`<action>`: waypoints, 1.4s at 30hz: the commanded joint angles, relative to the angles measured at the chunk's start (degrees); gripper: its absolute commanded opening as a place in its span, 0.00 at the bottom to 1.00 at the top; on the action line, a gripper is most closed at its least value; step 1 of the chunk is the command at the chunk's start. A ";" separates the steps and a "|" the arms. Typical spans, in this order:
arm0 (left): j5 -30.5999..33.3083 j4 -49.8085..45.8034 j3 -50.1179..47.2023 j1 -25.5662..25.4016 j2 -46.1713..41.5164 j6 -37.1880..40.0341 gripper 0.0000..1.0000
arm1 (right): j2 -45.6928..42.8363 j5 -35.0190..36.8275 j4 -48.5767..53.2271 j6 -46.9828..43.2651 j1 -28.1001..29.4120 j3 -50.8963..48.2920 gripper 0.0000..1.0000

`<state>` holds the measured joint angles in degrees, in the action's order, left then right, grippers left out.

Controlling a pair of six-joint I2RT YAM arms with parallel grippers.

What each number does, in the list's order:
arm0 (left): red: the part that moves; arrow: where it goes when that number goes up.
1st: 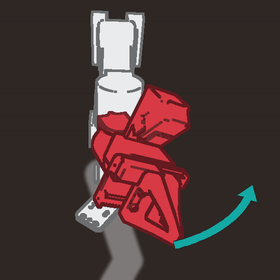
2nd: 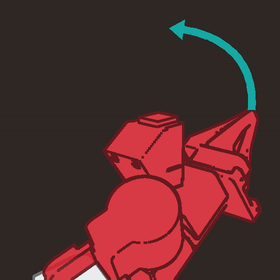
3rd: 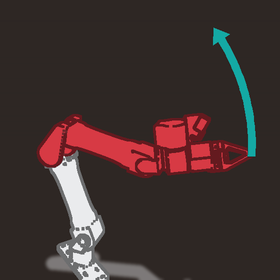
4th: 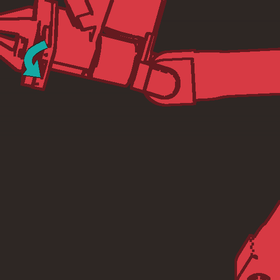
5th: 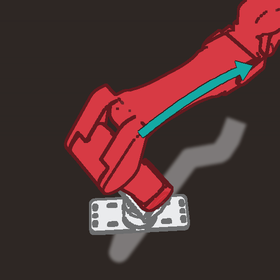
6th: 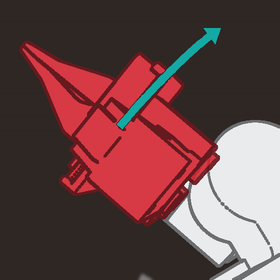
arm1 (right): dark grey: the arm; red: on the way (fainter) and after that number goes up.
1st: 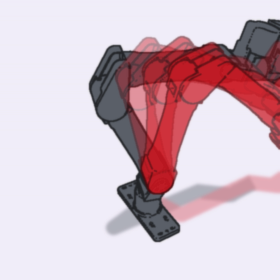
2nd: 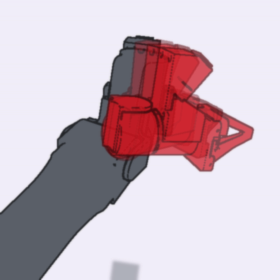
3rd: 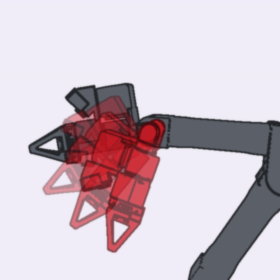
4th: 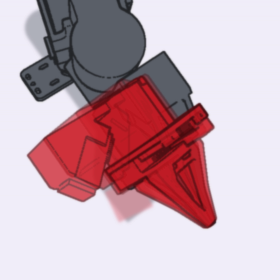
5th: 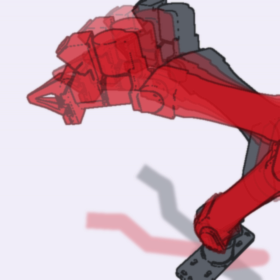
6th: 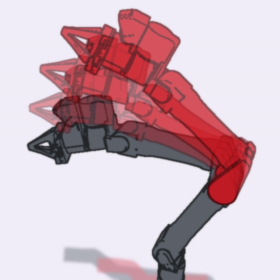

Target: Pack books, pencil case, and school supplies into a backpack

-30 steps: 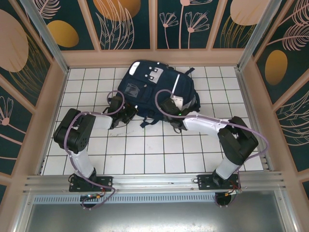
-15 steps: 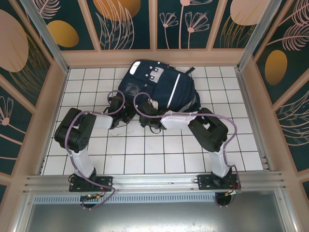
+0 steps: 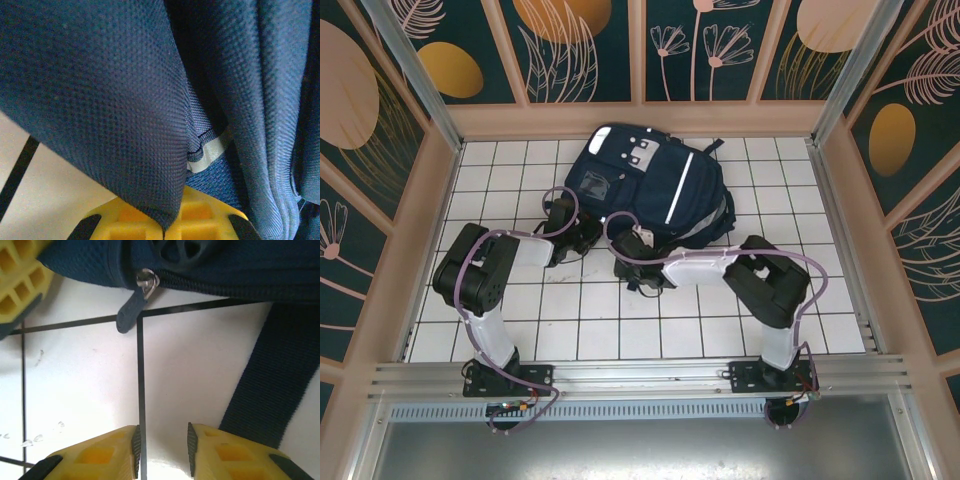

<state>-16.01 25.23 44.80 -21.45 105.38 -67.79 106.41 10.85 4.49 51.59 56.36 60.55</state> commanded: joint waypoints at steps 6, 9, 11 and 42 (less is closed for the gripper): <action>0.09 -0.09 2.53 -0.44 -0.53 -0.17 0.00 | 0.89 -0.48 -1.94 1.67 -3.83 6.41 0.33; -0.07 -0.45 2.79 -0.43 -0.53 -0.12 0.00 | 3.17 -0.98 -3.11 4.19 -4.73 7.12 0.29; -0.17 -0.60 2.75 -0.44 -0.52 -0.02 0.00 | 4.36 -1.40 -4.25 5.66 -5.01 7.18 0.27; -0.62 -0.71 2.27 -0.50 -1.10 -0.59 0.00 | 13.41 6.56 -5.75 19.56 -4.24 10.54 0.13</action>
<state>-15.99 23.55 45.82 -21.43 105.38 -67.81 117.62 13.28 -4.08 69.47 52.23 69.63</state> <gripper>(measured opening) 0.049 0.155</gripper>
